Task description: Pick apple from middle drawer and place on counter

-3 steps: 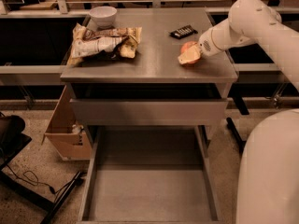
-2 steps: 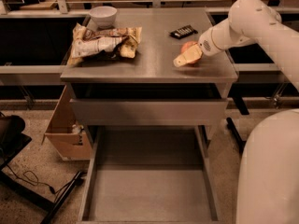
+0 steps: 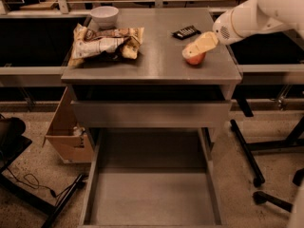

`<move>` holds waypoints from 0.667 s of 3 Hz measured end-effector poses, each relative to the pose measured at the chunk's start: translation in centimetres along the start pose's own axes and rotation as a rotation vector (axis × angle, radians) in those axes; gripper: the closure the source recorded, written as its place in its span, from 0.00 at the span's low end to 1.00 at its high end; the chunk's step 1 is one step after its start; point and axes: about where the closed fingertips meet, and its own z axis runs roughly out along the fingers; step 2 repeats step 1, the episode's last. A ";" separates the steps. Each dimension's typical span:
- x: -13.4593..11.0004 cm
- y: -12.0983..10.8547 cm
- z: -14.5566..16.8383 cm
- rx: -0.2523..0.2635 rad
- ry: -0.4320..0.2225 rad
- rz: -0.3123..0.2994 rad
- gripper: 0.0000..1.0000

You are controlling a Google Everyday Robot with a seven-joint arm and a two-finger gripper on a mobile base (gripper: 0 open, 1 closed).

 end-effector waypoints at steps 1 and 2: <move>-2.7 2.6 -7.7 0.055 -0.022 -0.054 0.00; -2.7 2.6 -7.7 0.055 -0.022 -0.054 0.00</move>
Offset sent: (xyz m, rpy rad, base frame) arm 0.0000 0.0000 0.0000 0.0000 0.0000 0.0000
